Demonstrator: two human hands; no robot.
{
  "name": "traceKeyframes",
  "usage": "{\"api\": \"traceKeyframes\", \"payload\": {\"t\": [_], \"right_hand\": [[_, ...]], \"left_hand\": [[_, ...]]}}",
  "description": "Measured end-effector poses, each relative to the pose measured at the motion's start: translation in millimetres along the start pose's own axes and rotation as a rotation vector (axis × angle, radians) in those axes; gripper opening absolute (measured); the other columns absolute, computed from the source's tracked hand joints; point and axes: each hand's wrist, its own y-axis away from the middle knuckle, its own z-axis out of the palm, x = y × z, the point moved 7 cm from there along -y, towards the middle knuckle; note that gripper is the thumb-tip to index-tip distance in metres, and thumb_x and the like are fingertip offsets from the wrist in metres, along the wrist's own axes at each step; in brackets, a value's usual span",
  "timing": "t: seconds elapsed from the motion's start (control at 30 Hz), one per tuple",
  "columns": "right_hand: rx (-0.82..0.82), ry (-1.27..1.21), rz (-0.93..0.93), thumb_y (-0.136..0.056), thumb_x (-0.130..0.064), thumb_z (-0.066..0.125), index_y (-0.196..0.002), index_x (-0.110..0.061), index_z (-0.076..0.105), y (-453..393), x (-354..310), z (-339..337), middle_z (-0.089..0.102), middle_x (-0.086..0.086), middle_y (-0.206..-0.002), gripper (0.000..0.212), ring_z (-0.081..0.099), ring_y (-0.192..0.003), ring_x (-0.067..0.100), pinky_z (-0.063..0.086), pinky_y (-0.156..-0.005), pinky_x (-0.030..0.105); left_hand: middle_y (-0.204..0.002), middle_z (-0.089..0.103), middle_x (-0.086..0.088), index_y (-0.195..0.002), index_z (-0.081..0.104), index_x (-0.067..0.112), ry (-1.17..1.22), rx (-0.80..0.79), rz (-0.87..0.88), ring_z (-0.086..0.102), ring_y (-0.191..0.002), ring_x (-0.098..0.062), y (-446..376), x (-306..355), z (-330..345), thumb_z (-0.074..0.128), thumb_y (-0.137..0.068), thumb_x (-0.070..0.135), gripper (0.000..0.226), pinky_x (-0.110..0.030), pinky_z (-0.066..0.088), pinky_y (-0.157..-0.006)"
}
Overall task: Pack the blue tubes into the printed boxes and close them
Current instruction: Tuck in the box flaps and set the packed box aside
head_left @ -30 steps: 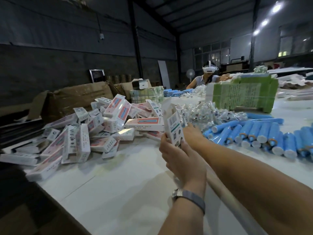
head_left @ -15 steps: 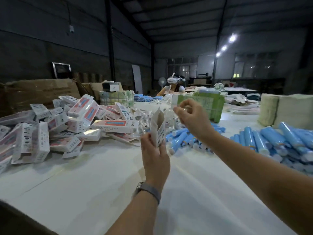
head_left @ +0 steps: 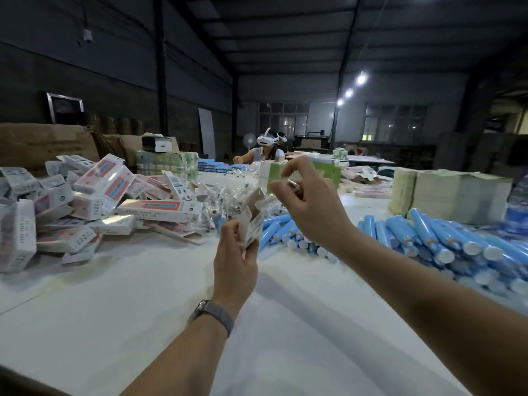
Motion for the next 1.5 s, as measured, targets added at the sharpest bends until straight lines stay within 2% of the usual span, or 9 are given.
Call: {"api": "traceKeyframes", "payload": {"t": [0.17, 0.37, 0.53, 0.7, 0.93, 1.07, 1.27, 1.4, 1.5], "right_hand": [[0.009, 0.024, 0.003, -0.091, -0.028, 0.070, -0.094, -0.019, 0.038, -4.5, 3.1, 1.1, 0.046, -0.014, -0.051, 0.033, 0.048, -0.042, -0.005, 0.034, -0.044, 0.010], [0.142, 0.072, -0.062, -0.087, -0.036, 0.072, -0.089, -0.019, 0.048, -3.5, 13.7, 3.4, 0.051, -0.019, -0.061, 0.029, 0.051, -0.049, -0.003, 0.037, -0.052, 0.011], [0.187, 0.132, -0.189, -0.091, -0.038, 0.065, -0.085, -0.014, 0.057, 3.9, 20.1, 12.3, 0.050, -0.017, -0.072, 0.025, 0.047, -0.062, 0.001, 0.047, -0.059, 0.026], [0.166, 0.235, -0.367, -0.096, -0.030, 0.059, -0.088, -0.007, 0.070, 12.6, 12.5, 19.6, 0.065, 0.004, -0.090, 0.026, 0.059, -0.081, 0.024, 0.050, -0.070, 0.041], [0.111, 0.050, -0.065, -0.101, -0.032, 0.053, -0.080, -0.001, 0.065, -0.8, 22.6, 14.4, 0.066, 0.007, -0.068, 0.039, 0.051, -0.053, 0.012, 0.042, -0.051, 0.036], [0.137, -0.153, 0.066, -0.090, -0.033, 0.070, -0.086, -0.029, 0.047, 0.8, 33.2, 11.8, 0.046, -0.015, -0.048, 0.023, 0.036, -0.043, 0.005, 0.029, -0.047, 0.015], [0.197, -0.094, -0.028, -0.083, -0.034, 0.077, -0.073, -0.029, 0.035, 1.5, 29.9, 2.1, 0.039, -0.014, -0.050, 0.044, 0.036, -0.046, 0.006, 0.032, -0.048, 0.014], [0.135, 0.101, -0.201, -0.086, -0.041, 0.070, -0.078, -0.013, 0.046, 0.8, 22.9, 2.8, 0.062, 0.000, -0.061, 0.038, 0.067, -0.059, 0.022, 0.050, -0.049, 0.031], [0.140, 0.181, -0.246, -0.090, -0.031, 0.070, -0.081, -0.003, 0.067, 4.3, 28.0, 5.9, 0.067, 0.002, -0.076, 0.030, 0.060, -0.064, 0.016, 0.049, -0.056, 0.032]], "left_hand": [[-0.115, 0.060, -0.004, -0.115, 0.044, 0.017, -0.032, -0.051, 0.057, 0.060, -0.103, -0.030, 2.8, 2.9, 6.8, 0.066, -0.091, 0.001, 0.037, -0.055, 0.053, -0.081], [-0.113, 0.058, 0.003, -0.105, 0.034, 0.039, -0.030, -0.064, 0.052, 0.060, -0.105, -0.028, 3.5, 5.1, 8.4, 0.066, -0.091, 0.002, 0.051, -0.053, 0.054, -0.081], [-0.112, 0.056, 0.006, -0.108, 0.035, 0.037, -0.021, -0.050, 0.019, 0.059, -0.104, -0.029, 2.0, -0.7, 8.3, 0.065, -0.091, 0.002, 0.049, -0.054, 0.054, -0.081], [-0.112, 0.056, 0.008, -0.109, 0.034, 0.036, -0.042, -0.074, 0.041, 0.060, -0.101, -0.026, 2.0, -0.2, 11.7, 0.067, -0.091, 0.004, 0.049, -0.052, 0.055, -0.079], [-0.112, 0.056, 0.009, -0.109, 0.035, 0.039, -0.019, -0.133, 0.059, 0.059, -0.102, -0.022, 5.3, 0.5, 17.6, 0.066, -0.092, 0.007, 0.048, -0.049, 0.055, -0.083], [-0.109, 0.056, 0.014, -0.105, 0.031, 0.046, -0.001, -0.143, 0.061, 0.059, -0.100, -0.016, 5.4, 3.2, 18.3, 0.064, -0.091, 0.015, 0.046, -0.041, 0.054, -0.082], [-0.116, 0.060, 0.010, -0.111, 0.036, 0.038, 0.006, -0.201, 0.059, 0.059, -0.102, -0.016, 7.0, 1.8, 21.9, 0.063, -0.092, 0.010, 0.043, -0.046, 0.054, -0.084], [-0.111, 0.060, 0.014, -0.113, 0.038, 0.035, 0.006, -0.215, 0.065, 0.060, -0.101, -0.019, 7.7, 7.0, 22.9, 0.058, -0.086, 0.025, 0.035, -0.047, 0.054, -0.082], [-0.110, 0.062, 0.011, -0.114, 0.040, 0.034, 0.028, -0.192, 0.041, 0.060, -0.099, -0.016, 6.7, 3.2, 23.0, 0.062, -0.090, 0.015, 0.038, -0.048, 0.055, -0.081]]}}
